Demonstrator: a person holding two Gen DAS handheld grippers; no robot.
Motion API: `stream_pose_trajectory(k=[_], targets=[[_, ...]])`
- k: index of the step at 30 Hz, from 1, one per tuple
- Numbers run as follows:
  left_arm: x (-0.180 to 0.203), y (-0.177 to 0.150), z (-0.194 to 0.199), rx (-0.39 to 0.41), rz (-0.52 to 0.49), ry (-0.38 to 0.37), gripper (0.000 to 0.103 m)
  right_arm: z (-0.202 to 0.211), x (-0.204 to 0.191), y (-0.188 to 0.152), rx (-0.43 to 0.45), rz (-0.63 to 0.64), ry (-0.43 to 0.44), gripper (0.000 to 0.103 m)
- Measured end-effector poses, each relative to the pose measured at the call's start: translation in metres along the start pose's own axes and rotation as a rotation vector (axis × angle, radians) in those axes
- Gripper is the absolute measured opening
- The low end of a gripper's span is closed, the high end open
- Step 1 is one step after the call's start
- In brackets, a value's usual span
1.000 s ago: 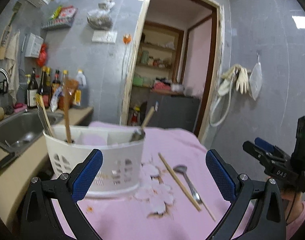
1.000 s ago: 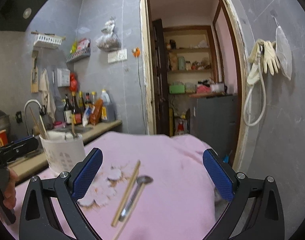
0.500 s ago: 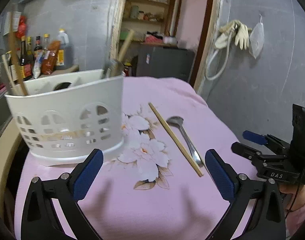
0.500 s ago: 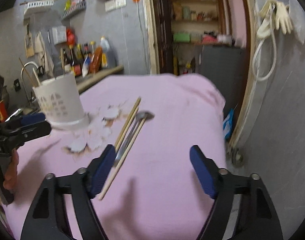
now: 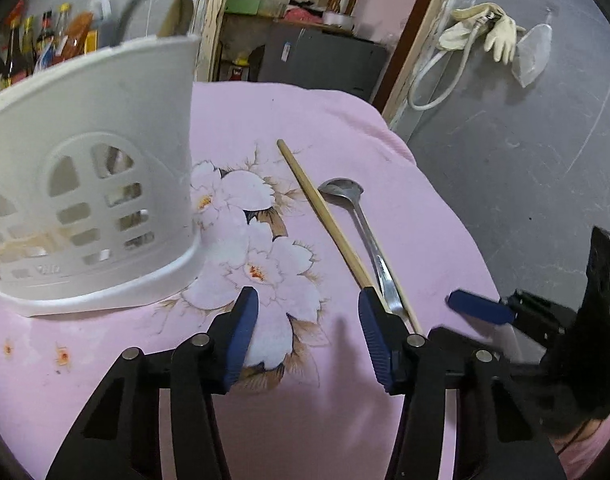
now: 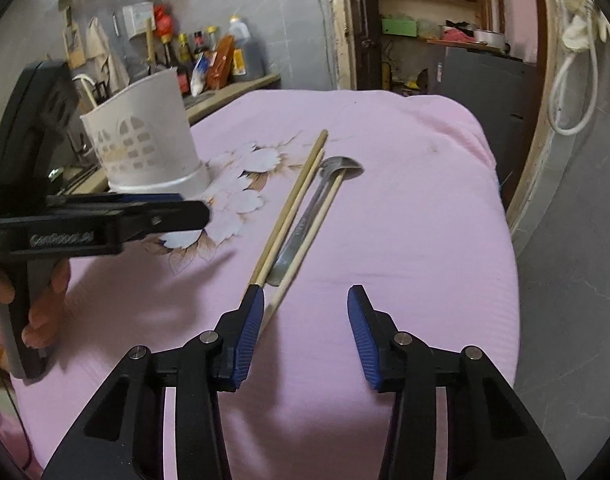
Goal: Organize utensils
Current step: 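Lower both tools back toward the remaining chopsticks and spoon, then close the right tool on a thin chopstick while the left tool grasps a chopstick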
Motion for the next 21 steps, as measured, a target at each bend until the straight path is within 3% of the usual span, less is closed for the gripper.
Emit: stream_pose_trajectory(k=[5,11,16,21], targets=[[-0.003,0.003,-0.01,-0.023,0.04,0.004,0.042,-0.01,-0.001,-0.002,-0.033,0.016,-0.005,0.039],[-0.006,0.01,-0.013,-0.027,0.121,-0.046,0.038,-0.014,0.005,0.0,-0.039,0.097,-0.06,0.021],[0.0,0.017,-0.024,-0.04,0.106,-0.046,0.029,-0.016,0.015,0.003,-0.045,0.108,-0.082,0.003],[0.0,0.023,-0.048,-0.081,0.15,-0.044,0.025,-0.015,0.019,0.005,-0.034,0.153,-0.11,0.0]])
Point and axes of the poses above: each gripper's, at about its wrist camera, not at the fingertips, and z roughly against the way its jaws point, x to its right, y to its top, the point moved 7 cm from there along -z, roughly the way its jaws point, and after that the axes turned 12 degrees about x, right-handed, at the moved point
